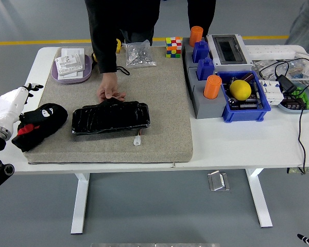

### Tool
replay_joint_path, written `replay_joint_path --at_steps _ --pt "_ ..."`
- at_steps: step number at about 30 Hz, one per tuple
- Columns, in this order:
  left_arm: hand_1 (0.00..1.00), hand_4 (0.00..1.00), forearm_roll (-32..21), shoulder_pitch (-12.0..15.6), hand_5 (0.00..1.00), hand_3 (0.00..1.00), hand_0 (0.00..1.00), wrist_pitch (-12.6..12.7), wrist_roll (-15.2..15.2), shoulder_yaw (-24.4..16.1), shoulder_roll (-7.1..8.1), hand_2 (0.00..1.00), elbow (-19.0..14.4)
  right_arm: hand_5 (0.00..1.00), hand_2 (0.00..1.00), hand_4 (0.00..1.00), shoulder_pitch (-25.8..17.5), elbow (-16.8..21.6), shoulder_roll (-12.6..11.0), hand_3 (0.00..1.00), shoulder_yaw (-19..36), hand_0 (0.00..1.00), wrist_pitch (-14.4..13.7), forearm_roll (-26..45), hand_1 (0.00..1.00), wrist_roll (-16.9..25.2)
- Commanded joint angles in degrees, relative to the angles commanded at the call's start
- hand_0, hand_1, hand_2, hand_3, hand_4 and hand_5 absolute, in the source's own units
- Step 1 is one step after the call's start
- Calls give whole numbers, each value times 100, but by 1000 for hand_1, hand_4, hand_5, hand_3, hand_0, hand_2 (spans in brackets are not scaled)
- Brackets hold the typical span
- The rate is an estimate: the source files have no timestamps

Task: Pick the rag up,wipe the panel,place it on the desk

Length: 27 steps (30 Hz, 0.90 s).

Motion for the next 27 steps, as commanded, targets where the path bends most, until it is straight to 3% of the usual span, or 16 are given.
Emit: replay_joint_path --at_steps 9,27 --pt "718 873 -52 -22 459 816 535 18 -41 172 -115 812 85 552 711 998 -19 7 4 626 32 770 -3 -16 616 4" --pt "719 876 -282 -144 465 820 538 77 -168 488 -403 814 724 551 710 998 -31 -6 3 627 -66 771 9 8 615 -7"
